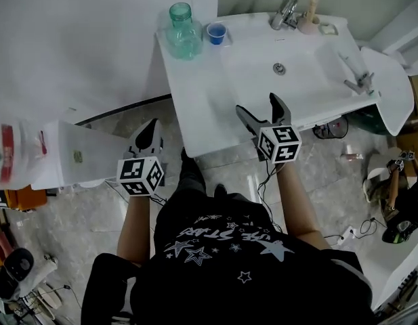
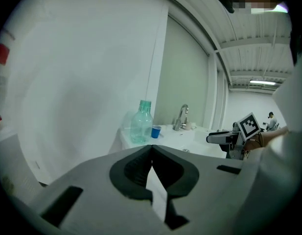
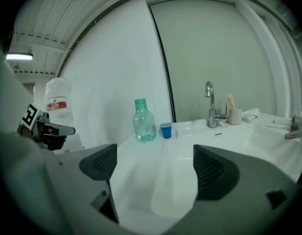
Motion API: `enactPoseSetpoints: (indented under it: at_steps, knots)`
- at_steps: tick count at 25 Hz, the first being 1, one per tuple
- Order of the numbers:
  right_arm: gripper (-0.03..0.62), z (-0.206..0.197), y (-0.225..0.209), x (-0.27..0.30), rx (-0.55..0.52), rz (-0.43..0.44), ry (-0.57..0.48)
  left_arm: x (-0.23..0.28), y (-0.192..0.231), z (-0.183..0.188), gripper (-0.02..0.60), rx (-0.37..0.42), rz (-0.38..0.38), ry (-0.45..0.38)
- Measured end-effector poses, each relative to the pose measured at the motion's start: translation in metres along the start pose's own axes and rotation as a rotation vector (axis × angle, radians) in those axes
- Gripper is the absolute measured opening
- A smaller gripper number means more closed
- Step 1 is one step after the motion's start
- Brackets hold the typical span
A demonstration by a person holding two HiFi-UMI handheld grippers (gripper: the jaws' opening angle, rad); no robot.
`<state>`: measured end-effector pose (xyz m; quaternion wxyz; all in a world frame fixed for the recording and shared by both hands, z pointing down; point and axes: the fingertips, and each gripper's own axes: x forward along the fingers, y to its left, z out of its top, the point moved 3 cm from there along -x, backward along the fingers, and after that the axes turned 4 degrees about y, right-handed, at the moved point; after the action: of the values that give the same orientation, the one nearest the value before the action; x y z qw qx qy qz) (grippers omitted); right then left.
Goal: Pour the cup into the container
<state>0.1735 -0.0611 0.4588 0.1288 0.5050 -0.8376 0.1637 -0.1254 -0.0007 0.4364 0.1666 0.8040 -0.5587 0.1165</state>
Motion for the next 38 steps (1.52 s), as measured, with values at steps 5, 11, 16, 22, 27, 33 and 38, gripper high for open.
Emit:
enactPoseSetpoints:
  at_steps: [5, 11, 16, 22, 27, 33, 38]
  knots:
    - [0.486, 0.033, -0.015, 0.059, -0.025, -0.023, -0.005, 0.05, 0.043, 0.031, 0.009, 0.027, -0.025, -0.014]
    - [0.481, 0.064, -0.034, 0.123, -0.055, -0.055, 0.012, 0.094, 0.095, 0.053, 0.009, 0.015, -0.034, 0.004]
    - [0.46, 0.079, -0.04, 0.16, -0.091, -0.065, 0.022, 0.126, 0.12, 0.062, 0.009, -0.007, -0.058, 0.013]
    - [0.44, 0.081, -0.042, 0.208, -0.177, -0.054, 0.089, 0.16, 0.144, 0.069, 0.009, -0.018, -0.09, 0.023]
    - [0.431, 0.072, -0.041, 0.245, -0.209, -0.055, 0.146, 0.179, 0.161, 0.068, 0.009, -0.056, -0.11, 0.048]
    - [0.422, 0.05, -0.048, 0.271, -0.195, -0.059, 0.189, 0.19, 0.167, 0.064, 0.009, -0.08, -0.099, 0.065]
    - [0.404, 0.046, -0.061, 0.288, -0.22, -0.021, 0.174, 0.191, 0.159, 0.059, 0.009, -0.08, -0.04, 0.074]
